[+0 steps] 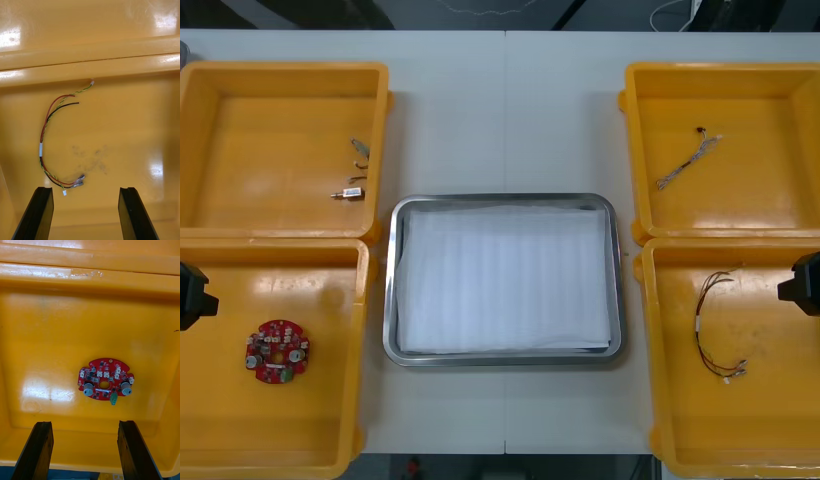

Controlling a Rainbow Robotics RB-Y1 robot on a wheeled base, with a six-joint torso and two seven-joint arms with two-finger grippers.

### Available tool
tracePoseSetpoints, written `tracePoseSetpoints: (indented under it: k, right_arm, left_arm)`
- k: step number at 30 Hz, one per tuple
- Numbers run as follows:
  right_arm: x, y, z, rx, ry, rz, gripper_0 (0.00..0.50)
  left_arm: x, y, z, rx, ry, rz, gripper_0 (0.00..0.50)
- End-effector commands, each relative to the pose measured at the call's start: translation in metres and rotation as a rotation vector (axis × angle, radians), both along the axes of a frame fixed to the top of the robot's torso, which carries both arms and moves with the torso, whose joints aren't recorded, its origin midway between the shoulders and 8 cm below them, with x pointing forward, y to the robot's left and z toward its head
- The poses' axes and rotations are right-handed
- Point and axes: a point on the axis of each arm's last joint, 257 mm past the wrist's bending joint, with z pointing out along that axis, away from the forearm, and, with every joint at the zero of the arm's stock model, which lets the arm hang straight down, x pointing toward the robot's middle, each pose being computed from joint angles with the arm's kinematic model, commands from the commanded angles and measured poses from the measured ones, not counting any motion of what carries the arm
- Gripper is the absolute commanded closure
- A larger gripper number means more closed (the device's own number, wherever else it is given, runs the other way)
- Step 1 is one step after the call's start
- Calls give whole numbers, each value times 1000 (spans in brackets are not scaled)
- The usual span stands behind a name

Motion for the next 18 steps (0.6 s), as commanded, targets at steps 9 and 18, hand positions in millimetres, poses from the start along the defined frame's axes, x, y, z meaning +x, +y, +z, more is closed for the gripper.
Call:
tracePoseSetpoints:
  k: [9,18]
  right_arm:
    - [-5,-11,3,-25,5,-14,0]
    - [-5,-11,3,-25,5,-14,0]
  left_arm:
    - [-4,17,9,75,5,-60,0]
    - [-4,17,9,75,5,-60,0]
